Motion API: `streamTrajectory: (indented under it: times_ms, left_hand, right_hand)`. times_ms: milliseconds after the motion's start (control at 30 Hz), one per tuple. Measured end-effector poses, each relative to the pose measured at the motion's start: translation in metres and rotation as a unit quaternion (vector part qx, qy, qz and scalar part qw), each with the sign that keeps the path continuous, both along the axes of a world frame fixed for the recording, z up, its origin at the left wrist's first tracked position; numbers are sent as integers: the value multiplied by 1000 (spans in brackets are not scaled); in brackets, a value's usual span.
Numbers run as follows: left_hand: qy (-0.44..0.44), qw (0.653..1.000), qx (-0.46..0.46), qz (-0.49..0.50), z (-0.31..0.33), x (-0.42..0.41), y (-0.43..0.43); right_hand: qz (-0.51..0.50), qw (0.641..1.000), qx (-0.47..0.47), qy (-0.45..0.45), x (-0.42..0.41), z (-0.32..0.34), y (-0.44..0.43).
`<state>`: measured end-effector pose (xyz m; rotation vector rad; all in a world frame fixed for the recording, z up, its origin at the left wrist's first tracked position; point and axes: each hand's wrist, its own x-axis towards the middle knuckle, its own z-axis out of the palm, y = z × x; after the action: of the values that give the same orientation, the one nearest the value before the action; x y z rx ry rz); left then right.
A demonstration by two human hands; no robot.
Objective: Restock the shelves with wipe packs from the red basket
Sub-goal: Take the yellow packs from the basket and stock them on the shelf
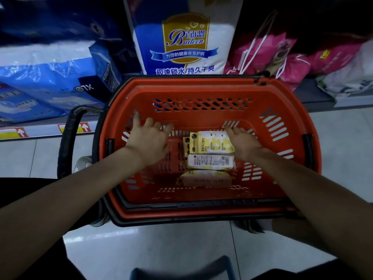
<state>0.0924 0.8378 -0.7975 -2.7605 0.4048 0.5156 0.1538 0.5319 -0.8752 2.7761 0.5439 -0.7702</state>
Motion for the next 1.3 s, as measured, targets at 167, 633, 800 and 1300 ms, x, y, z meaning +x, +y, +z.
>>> streamTrajectory:
  times_ms: [167, 633, 800, 1300]
  left_hand:
    - [-3, 998, -46, 32, 11, 0, -5]
    - [143, 596, -691, 384, 127, -13, -25]
    - [121, 407, -830, 363, 153, -10, -40]
    - [33, 442, -804, 396, 170, -8, -44]
  right_hand:
    - [94, 993, -20, -71, -7, 33, 4]
    - [33, 902, 308, -302, -43, 236, 8]
    - [-6, 873, 375, -313, -51, 241, 19]
    - [122, 858, 229, -442, -58, 226, 35]
